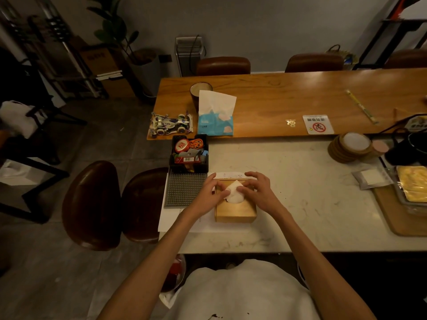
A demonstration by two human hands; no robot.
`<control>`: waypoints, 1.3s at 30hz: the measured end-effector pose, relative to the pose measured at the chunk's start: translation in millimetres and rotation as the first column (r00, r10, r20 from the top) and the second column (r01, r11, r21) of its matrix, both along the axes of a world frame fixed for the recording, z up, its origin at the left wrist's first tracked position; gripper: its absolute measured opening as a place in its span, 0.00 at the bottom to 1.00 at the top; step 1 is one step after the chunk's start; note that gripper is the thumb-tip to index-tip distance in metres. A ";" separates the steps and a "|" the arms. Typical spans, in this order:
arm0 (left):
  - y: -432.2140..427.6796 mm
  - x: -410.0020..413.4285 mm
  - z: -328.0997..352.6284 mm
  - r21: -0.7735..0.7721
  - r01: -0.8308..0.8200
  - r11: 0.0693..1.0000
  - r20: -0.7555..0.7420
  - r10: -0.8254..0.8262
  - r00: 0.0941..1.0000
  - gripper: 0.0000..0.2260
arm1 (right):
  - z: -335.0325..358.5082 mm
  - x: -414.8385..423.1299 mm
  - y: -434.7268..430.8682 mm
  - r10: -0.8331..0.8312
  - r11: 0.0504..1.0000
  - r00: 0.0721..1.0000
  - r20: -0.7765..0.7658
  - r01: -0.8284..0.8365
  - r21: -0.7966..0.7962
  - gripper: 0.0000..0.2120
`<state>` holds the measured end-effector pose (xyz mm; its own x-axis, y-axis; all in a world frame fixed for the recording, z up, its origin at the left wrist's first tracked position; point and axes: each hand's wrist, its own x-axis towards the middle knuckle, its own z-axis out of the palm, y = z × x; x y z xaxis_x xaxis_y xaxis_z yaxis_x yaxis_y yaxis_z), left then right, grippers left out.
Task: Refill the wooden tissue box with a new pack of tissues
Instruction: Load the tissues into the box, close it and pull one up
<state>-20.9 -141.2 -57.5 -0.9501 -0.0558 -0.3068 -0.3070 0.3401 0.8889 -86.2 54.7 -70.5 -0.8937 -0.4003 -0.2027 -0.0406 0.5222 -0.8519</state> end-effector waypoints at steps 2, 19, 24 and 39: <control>-2.9 1.7 -0.8 0.002 0.000 1.000 -0.002 0.000 1.000 0.02 | -1.7 1.5 0.6 0.004 1.000 1.000 0.026 -0.003 -0.021 0.04; -6.1 5.8 3.0 0.013 0.006 1.000 0.008 -0.006 1.000 0.02 | -5.4 3.9 13.7 -0.004 0.996 0.999 0.036 0.007 -0.092 0.03; -8.3 5.5 0.1 0.008 0.001 1.000 0.003 -0.001 1.000 0.02 | -5.0 5.0 13.9 0.005 0.995 0.999 0.037 -0.001 -0.102 0.02; -5.3 7.6 2.3 0.062 -0.056 0.997 0.009 0.056 0.998 0.02 | 2.8 9.6 15.5 0.023 0.996 0.994 0.108 -0.013 -0.089 0.03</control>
<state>-13.3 -146.5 -55.2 -0.9438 -0.0891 -0.3182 -0.3304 0.2663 0.9055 -76.5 70.3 -67.6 -0.8606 -0.4369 -0.2615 0.0459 0.4450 -0.8943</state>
